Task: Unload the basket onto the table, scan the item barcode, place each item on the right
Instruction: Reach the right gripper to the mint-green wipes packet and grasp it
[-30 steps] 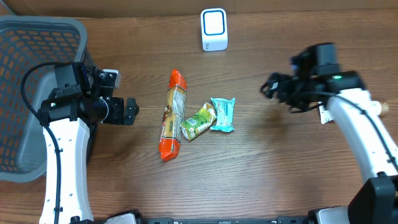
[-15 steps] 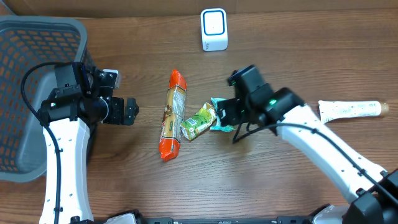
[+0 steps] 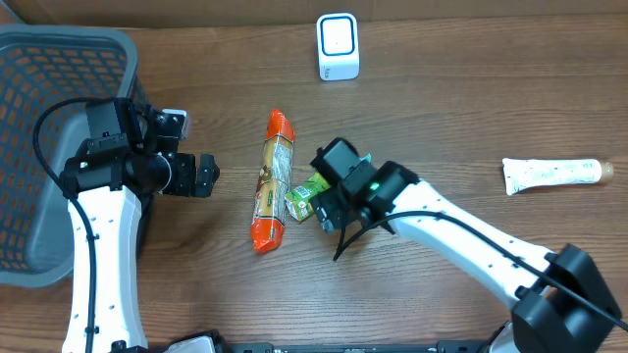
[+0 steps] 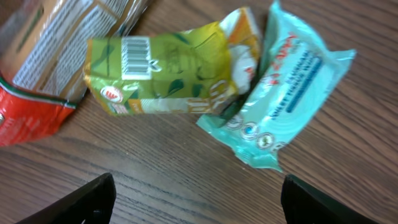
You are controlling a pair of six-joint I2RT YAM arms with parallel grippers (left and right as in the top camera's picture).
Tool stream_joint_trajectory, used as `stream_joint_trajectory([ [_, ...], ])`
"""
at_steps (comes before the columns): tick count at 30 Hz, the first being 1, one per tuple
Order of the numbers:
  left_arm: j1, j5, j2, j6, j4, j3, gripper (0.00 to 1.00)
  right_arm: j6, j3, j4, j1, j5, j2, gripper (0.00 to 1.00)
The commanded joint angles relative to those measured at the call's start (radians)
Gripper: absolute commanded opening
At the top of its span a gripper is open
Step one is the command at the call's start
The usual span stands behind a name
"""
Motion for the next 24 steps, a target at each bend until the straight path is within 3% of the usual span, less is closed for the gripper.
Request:
stream_joint_trajectory([
  [1, -0.005, 0.012, 0.003, 0.021, 0.000, 0.018, 0.99, -0.050, 0.010, 0.010, 0.030, 0.040, 0.033, 0.85],
  [11, -0.005, 0.012, 0.003, 0.021, 0.000, 0.018, 0.99, -0.128, 0.010, 0.052, 0.051, 0.296, 0.152, 0.85],
  [24, -0.005, 0.012, 0.003, 0.021, 0.000, 0.018, 0.99, -0.290, 0.003, 0.168, 0.047, 0.296, 0.196, 0.80],
])
